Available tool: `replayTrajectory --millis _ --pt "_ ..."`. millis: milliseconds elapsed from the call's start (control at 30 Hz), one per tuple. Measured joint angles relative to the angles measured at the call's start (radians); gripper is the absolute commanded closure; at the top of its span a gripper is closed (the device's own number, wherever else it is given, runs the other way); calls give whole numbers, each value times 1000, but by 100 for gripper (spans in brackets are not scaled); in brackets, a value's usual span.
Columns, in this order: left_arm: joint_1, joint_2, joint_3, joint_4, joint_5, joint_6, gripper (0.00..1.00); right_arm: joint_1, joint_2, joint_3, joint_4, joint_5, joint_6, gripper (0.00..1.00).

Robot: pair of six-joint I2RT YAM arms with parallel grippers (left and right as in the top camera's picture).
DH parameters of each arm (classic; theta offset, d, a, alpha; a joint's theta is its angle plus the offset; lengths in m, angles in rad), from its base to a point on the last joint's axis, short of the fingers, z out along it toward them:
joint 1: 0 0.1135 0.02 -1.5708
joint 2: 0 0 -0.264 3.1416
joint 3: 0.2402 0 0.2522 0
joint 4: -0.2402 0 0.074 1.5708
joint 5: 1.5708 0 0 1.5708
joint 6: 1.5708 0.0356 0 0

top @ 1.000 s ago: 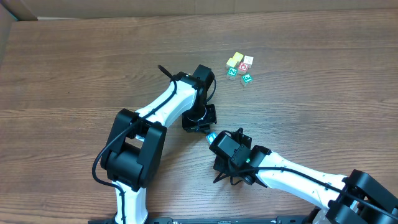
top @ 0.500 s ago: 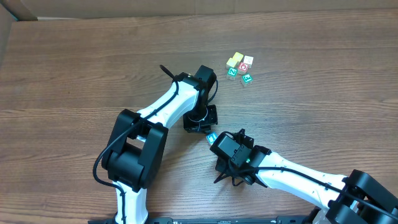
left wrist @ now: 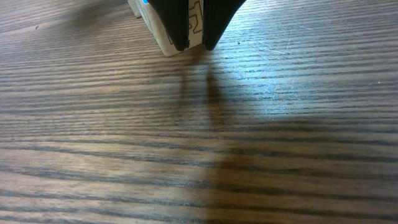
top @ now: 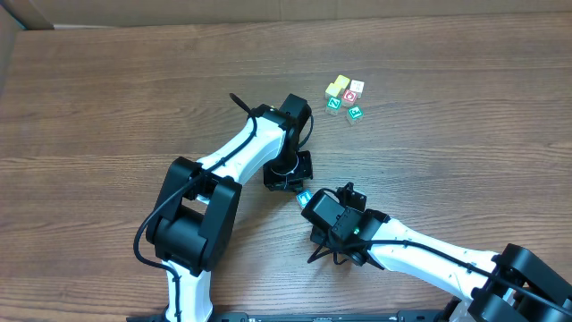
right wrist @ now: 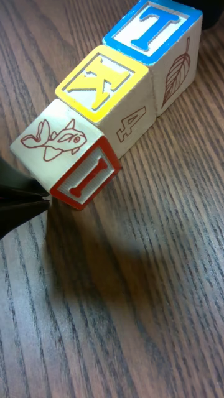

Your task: Flip 3 blocks

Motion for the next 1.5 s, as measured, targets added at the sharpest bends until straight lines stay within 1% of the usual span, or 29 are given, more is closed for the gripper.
replayTrajectory --millis 200,833,1067,1500 --pt "0 0 0 0 0 0 96 2 35 0 14 18 2 96" --pt "0 1 0 20 -4 0 96 2 42 0 46 -10 2 96" --pt "1 42 13 19 -2 0 95 2 43 0 51 -14 2 96" --pt "1 48 23 37 9 0 96 2 47 -1 76 -39 2 96"
